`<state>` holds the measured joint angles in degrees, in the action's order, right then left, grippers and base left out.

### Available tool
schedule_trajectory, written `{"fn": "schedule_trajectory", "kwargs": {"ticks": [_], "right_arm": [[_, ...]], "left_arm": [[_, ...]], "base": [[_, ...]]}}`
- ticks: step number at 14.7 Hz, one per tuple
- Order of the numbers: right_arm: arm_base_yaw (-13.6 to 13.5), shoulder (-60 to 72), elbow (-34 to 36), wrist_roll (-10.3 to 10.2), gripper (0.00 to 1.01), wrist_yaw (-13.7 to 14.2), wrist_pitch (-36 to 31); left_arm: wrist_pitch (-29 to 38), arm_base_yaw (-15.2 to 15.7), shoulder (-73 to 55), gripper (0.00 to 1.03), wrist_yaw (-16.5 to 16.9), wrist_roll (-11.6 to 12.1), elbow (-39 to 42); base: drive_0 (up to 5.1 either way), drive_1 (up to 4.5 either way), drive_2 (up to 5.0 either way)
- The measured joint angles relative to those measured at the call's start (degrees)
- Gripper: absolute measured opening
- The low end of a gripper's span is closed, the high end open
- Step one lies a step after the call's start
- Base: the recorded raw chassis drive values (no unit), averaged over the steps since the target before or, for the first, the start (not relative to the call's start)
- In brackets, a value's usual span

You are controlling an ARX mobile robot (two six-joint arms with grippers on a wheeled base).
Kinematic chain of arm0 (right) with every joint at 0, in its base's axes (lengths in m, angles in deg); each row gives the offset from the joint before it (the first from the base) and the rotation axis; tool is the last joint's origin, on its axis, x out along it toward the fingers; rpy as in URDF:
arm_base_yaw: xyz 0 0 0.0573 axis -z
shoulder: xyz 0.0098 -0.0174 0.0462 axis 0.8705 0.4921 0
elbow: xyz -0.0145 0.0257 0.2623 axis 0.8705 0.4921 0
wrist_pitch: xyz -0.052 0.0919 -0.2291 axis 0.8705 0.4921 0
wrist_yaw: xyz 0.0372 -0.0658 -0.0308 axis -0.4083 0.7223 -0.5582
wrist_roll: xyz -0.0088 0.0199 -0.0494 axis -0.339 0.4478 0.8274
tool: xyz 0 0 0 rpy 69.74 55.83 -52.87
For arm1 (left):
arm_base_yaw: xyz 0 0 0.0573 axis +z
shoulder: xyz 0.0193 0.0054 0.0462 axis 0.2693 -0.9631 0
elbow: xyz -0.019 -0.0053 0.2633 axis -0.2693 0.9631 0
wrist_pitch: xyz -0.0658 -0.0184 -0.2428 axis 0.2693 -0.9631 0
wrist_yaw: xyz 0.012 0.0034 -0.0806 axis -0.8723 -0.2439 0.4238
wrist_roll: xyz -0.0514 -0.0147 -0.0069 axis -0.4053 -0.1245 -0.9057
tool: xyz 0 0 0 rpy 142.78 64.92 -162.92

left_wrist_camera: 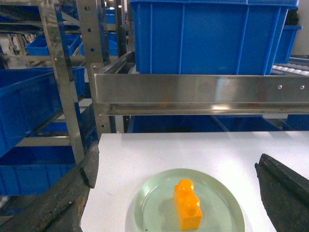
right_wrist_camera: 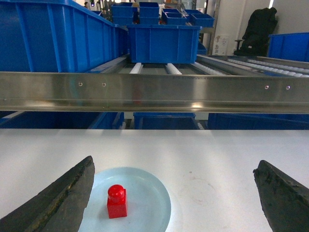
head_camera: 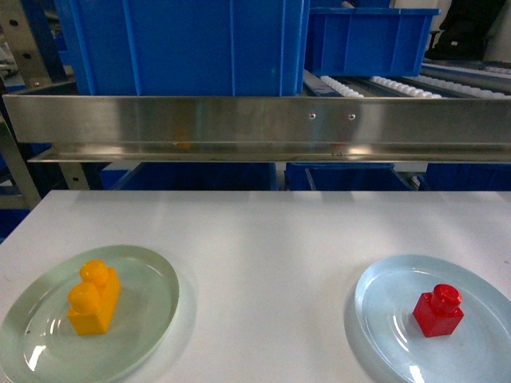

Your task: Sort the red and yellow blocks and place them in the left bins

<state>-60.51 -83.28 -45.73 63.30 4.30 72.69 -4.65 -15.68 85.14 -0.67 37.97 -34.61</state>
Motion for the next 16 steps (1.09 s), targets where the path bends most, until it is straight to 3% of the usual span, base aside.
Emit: {"fn": "schedule_trajectory", "kwargs": {"ticks": [12, 13, 14, 16], "right_arm": [[0.0, 0.0, 0.0, 0.0, 0.98, 0.0, 0.0], [0.0, 0.0, 0.0, 0.0, 0.98, -1.0, 0.4], [-0.4, 0.9, 0.0, 0.2, 0.98, -0.9, -1.4], [-2.7, 10.9, -0.4, 0.3, 0.98, 0.1, -10.6]], "left_arm": [[0.0, 0.0, 0.0, 0.98, 0.0, 0.0, 0.0], [-0.7, 0.0, 0.0, 0.98, -0.2, 0.0, 0.0], [-0.2, 0.3, -0.6, 0.98, -0.4, 0.0, 0.0], [9.8, 3.1, -11.1, 0.98, 2.3, -0.5, -1.3]], "base": [[0.0, 0.00, 0.0], [0.0, 0.00, 0.0], [0.0, 0.00, 0.0], [0.0, 0.00, 0.0]]}}
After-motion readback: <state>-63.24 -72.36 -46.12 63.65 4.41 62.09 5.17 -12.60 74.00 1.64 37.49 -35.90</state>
